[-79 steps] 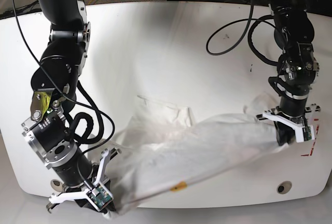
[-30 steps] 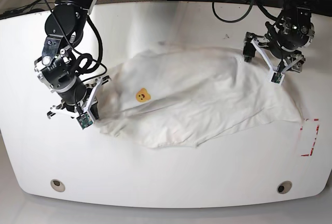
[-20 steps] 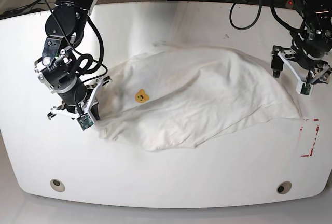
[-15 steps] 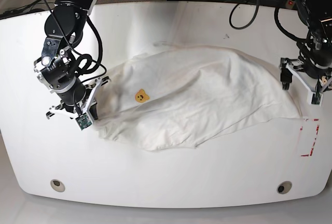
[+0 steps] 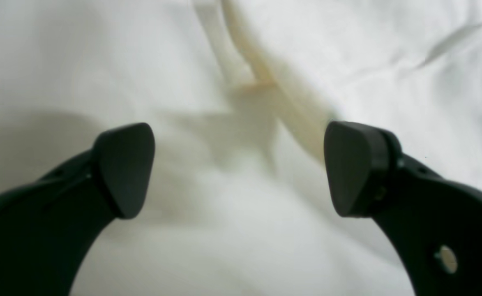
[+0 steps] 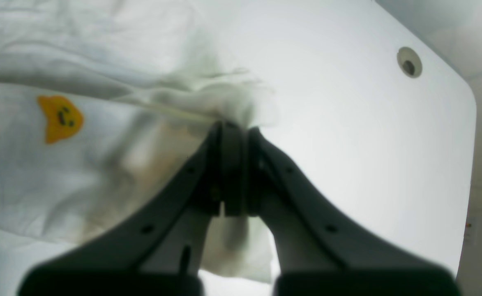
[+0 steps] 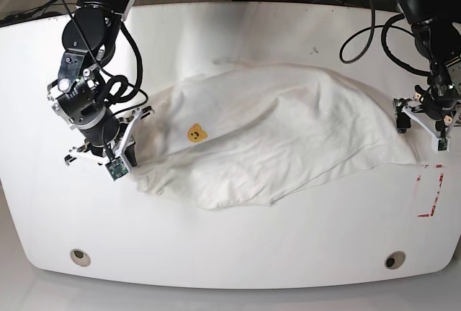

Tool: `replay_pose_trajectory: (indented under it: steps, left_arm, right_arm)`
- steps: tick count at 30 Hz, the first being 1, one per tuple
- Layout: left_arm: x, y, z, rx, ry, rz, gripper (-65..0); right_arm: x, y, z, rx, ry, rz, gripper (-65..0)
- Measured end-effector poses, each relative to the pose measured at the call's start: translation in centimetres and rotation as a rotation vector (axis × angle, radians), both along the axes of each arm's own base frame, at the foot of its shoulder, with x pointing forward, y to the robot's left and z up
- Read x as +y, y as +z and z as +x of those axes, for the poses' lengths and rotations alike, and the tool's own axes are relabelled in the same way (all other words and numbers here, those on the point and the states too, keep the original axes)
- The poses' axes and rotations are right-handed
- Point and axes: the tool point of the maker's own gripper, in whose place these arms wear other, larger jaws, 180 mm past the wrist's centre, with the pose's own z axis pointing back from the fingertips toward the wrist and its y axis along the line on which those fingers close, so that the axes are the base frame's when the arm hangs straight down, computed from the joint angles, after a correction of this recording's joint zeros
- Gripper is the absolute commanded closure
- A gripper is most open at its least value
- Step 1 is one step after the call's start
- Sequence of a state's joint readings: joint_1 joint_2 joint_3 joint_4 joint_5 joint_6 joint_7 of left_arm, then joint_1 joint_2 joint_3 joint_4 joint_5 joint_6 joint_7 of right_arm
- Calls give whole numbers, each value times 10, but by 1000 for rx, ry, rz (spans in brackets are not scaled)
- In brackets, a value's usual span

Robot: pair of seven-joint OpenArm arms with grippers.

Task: Fold the T-shirt properly
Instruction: 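Lay the shirt flat, left gripper releasing and regrasping its edge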

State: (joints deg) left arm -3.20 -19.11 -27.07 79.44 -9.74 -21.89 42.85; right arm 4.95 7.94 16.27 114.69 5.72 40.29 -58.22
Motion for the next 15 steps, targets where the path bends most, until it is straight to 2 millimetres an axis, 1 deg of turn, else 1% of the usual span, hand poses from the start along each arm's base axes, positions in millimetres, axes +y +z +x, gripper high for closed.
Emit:
replay_pose_trajectory:
  steps: [3, 9, 12, 15]
  left_arm:
    - [8, -7, 4, 2, 16, -4, -610]
    - [29, -8, 13, -15, 46, -8, -610]
    - [36, -9, 17, -11, 61, -11, -610]
    - [38, -10, 22, 12, 36, 9, -610]
  right_arm:
    - [1, 0, 0, -1, 2, 2, 0]
    - [8, -2, 0, 2, -3, 24, 0]
    - [13, -2, 0, -1, 5, 41, 0]
    - [13, -2, 0, -1, 5, 42, 0]
